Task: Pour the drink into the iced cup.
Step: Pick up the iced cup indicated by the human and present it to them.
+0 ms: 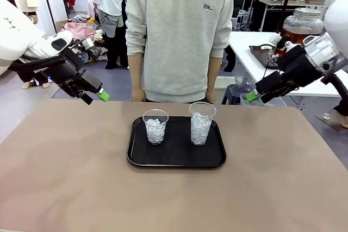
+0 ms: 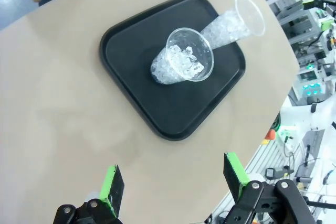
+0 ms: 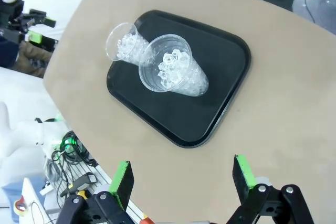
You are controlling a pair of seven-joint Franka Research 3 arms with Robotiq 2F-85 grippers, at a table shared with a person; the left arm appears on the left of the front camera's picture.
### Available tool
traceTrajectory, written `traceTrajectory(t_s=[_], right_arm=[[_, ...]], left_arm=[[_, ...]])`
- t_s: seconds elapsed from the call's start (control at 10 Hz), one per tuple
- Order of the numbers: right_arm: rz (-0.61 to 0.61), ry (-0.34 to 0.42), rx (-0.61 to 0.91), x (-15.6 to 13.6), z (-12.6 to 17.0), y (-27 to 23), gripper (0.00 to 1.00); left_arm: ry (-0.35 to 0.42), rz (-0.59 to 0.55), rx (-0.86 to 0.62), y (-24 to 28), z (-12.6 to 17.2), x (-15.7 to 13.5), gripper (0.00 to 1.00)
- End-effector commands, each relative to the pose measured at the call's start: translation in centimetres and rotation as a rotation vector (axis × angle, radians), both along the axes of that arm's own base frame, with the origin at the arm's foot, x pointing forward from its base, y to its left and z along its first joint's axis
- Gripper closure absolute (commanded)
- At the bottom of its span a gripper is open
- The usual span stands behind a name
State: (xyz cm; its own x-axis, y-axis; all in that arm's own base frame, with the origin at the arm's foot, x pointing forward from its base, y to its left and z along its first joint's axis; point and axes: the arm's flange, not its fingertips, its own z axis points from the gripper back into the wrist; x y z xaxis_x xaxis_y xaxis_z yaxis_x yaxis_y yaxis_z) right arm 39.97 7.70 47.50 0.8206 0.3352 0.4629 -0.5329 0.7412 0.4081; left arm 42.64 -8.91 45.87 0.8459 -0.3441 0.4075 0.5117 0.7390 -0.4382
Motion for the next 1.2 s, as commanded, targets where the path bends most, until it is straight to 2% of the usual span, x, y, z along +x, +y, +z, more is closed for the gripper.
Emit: traceTrajectory(t_s=[0.0,0.3,0.4,0.5,0.7,1.1], right_arm=[[-0.016,0.008,0.012,-0.1,0.2,-0.1,0.00],[-0.009,0.004,-0.011,-0.1,0.0,-0.1,0.00],[-0.057,0.069,0.058,0.8,0.6,0.0,0.00],[-0.109,0.134,0.125,1.3,1.2,-0.7,0.00],[-0.189,0.268,0.266,2.5,1.8,-2.5,0.00],[-0.223,0.515,0.525,4.4,0.0,-6.2,0.00]], left_arm=[[-0.023,-0.007,-0.006,-0.5,0.4,-0.5,0.00],[-0.010,-0.003,0.017,-0.5,0.3,-0.2,0.00],[0.030,0.073,-0.041,0.0,0.8,0.4,0.00],[0.091,0.109,-0.143,1.1,1.1,1.2,0.00],[0.190,0.163,-0.254,2.9,1.3,2.1,0.00],[0.355,0.242,-0.497,5.7,-0.8,3.6,0.00]])
